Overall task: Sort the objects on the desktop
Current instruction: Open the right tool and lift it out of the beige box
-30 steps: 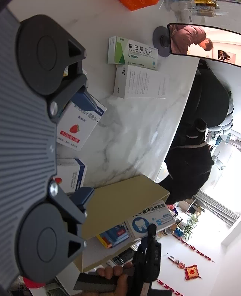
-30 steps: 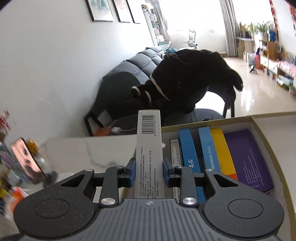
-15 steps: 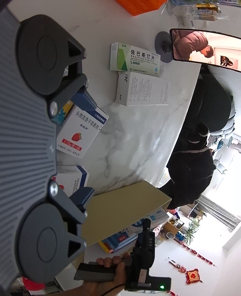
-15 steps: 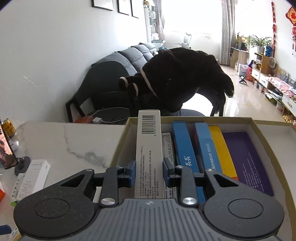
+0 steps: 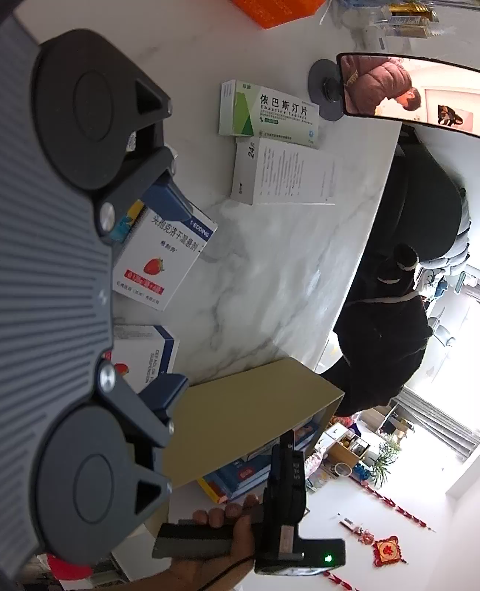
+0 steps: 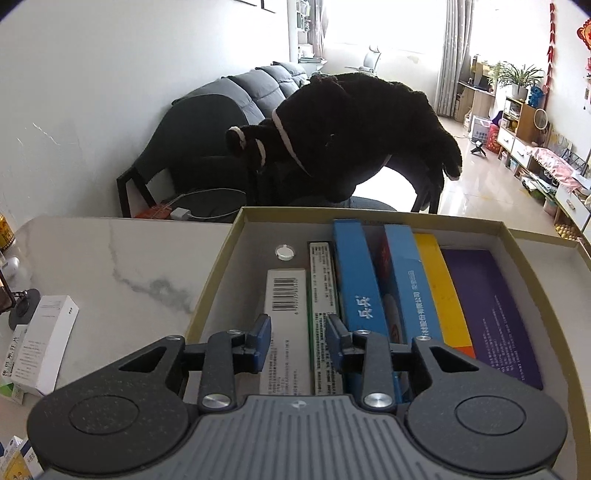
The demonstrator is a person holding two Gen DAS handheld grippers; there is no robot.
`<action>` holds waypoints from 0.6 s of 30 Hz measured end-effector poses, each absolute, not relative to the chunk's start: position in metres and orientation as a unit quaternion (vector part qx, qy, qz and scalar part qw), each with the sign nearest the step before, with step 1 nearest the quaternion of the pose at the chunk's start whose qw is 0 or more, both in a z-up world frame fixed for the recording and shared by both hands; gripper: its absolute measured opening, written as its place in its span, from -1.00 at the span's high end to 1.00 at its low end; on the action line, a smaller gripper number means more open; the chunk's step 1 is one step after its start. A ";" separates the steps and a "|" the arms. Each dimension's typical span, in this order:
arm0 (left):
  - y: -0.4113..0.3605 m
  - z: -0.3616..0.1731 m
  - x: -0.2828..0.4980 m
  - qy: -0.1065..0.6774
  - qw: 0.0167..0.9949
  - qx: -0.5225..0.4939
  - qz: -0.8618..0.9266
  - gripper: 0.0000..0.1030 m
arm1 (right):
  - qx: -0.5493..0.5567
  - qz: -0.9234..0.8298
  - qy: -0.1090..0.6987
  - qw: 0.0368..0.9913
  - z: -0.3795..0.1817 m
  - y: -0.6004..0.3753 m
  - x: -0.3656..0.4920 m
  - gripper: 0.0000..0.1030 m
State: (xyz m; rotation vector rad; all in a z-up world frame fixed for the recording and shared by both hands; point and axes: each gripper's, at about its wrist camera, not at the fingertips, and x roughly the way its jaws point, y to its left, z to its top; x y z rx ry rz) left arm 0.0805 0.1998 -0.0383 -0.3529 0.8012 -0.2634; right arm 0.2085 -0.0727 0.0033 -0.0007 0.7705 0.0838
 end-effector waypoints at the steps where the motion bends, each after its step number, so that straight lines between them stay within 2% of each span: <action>1: 0.201 -0.038 0.080 0.387 0.898 -0.170 -0.126 -0.77 | 0.002 0.045 0.376 0.926 0.005 -0.074 0.208 0.28; 8: 0.206 -0.039 0.076 0.385 0.898 -0.177 -0.122 -0.77 | -0.047 0.134 0.370 0.918 0.023 -0.084 0.190 0.28; 18: 0.211 -0.039 0.067 0.382 0.897 -0.186 -0.122 -0.77 | -0.246 0.291 0.350 0.856 0.024 -0.083 0.153 0.28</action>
